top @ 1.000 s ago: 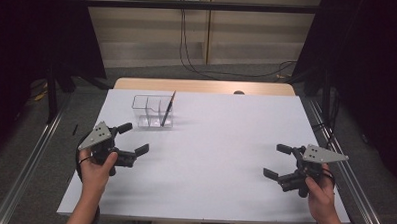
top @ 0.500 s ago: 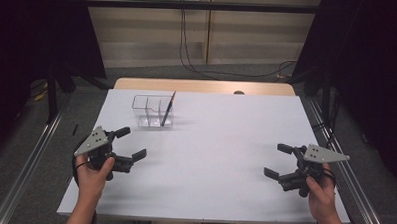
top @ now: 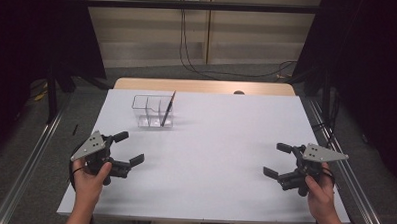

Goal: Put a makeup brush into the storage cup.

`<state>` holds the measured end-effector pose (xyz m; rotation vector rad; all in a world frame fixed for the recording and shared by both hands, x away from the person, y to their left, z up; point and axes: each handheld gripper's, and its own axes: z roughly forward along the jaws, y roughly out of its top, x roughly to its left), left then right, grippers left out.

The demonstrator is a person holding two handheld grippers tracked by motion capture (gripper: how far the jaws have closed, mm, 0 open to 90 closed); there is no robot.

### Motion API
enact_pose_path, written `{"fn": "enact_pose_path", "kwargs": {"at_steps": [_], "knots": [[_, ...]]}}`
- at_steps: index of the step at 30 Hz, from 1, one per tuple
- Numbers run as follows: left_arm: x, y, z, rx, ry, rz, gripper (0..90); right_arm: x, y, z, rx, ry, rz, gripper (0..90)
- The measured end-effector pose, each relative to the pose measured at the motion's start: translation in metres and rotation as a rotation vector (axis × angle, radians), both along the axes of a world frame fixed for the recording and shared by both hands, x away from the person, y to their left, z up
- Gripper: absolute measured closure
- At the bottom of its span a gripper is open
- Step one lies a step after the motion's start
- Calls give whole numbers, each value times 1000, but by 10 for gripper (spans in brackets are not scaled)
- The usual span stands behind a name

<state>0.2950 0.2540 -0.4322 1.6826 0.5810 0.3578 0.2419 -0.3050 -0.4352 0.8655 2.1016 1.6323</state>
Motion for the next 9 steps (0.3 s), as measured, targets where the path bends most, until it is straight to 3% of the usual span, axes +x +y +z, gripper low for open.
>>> {"fn": "enact_pose_path", "kwargs": {"at_steps": [9], "knots": [[-2,2,-5,3,11,3,0,1,0,1,2,-3,-3,0]]}}
